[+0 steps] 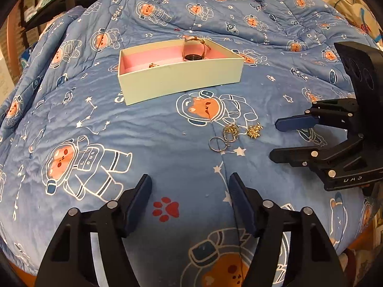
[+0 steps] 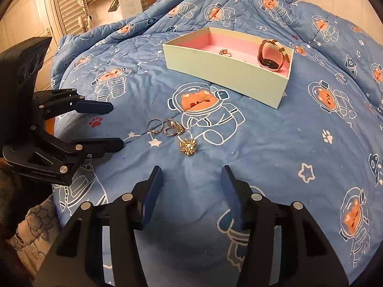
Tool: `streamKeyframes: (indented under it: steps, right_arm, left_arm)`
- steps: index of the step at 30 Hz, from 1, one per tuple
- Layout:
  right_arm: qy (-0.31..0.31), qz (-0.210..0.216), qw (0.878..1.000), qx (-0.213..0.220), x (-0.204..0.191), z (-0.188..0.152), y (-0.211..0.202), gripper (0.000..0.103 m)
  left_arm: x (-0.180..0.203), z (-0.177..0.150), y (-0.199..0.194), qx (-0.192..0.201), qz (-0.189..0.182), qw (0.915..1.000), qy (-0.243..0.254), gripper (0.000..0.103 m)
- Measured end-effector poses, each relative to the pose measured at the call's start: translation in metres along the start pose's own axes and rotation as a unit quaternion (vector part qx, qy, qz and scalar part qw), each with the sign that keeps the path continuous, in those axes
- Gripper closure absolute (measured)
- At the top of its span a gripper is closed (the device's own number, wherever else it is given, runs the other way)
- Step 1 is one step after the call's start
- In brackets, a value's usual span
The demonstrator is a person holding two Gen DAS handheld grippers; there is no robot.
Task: Organize jewelry
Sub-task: 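Move both grippers back to the charms left on the quilt, then grasp the gold star charm with the right gripper while the left gripper grasps the silver ring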
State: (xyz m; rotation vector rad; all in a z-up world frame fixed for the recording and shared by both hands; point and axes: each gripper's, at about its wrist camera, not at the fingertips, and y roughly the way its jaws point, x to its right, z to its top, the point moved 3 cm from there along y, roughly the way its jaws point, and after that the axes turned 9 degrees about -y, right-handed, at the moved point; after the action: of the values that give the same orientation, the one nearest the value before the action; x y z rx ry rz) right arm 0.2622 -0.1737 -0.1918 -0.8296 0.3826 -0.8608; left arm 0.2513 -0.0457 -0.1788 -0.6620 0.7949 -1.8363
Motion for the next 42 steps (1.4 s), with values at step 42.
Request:
streamKeyframes:
  steps: [42]
  right_arm:
    - [0.048,0.019,0.999,0.017,0.008,0.006,0.002,0.085]
  left_arm:
    - [0.033,0.010,0.003,0.003,-0.060,0.9982,0.008,0.082]
